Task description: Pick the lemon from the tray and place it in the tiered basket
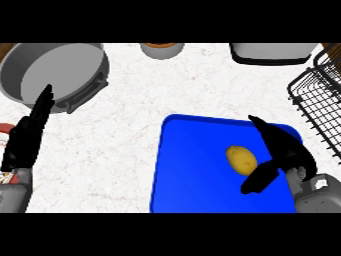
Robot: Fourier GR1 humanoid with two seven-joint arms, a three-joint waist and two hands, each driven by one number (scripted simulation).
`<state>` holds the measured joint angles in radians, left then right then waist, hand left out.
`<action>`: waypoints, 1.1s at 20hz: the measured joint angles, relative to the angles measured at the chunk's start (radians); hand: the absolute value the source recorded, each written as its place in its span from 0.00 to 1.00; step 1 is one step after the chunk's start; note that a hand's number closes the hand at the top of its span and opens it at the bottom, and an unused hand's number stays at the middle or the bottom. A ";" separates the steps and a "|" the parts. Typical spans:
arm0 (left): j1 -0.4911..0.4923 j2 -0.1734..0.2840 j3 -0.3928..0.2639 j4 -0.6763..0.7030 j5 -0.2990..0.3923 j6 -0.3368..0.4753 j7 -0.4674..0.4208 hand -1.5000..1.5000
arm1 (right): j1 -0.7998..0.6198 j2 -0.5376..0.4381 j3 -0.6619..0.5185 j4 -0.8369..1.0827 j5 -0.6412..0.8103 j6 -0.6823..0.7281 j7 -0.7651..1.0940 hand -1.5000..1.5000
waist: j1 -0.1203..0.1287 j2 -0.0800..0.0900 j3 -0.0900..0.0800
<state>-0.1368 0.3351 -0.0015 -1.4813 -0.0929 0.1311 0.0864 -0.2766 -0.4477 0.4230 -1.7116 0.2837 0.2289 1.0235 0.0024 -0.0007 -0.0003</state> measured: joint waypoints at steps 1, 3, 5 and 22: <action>-0.003 -0.006 0.003 0.011 -0.007 0.001 -0.005 0.50 | 0.008 0.009 -0.001 0.004 0.011 0.002 -0.004 0.00 | -0.001 0.000 0.000; -0.004 0.000 0.019 0.009 0.000 -0.017 -0.004 0.50 | 0.006 0.020 -0.018 0.044 0.023 0.011 -0.021 0.00 | 0.000 0.001 0.000; -0.005 -0.006 0.028 0.028 -0.008 -0.019 -0.027 0.50 | 0.025 0.040 -0.012 0.037 0.040 0.014 -0.016 0.00 | -0.002 0.000 0.000; -0.030 -0.066 0.059 0.031 -0.076 -0.039 -0.017 0.50 | 0.045 0.206 -0.072 0.204 0.179 0.069 -0.103 0.00 | -0.002 0.001 0.000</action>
<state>-0.1670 0.2689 0.0574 -1.4499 -0.1693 0.0917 0.0695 -0.2311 -0.2419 0.3510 -1.5079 0.4627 0.2976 0.9201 0.0007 -0.0001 -0.0001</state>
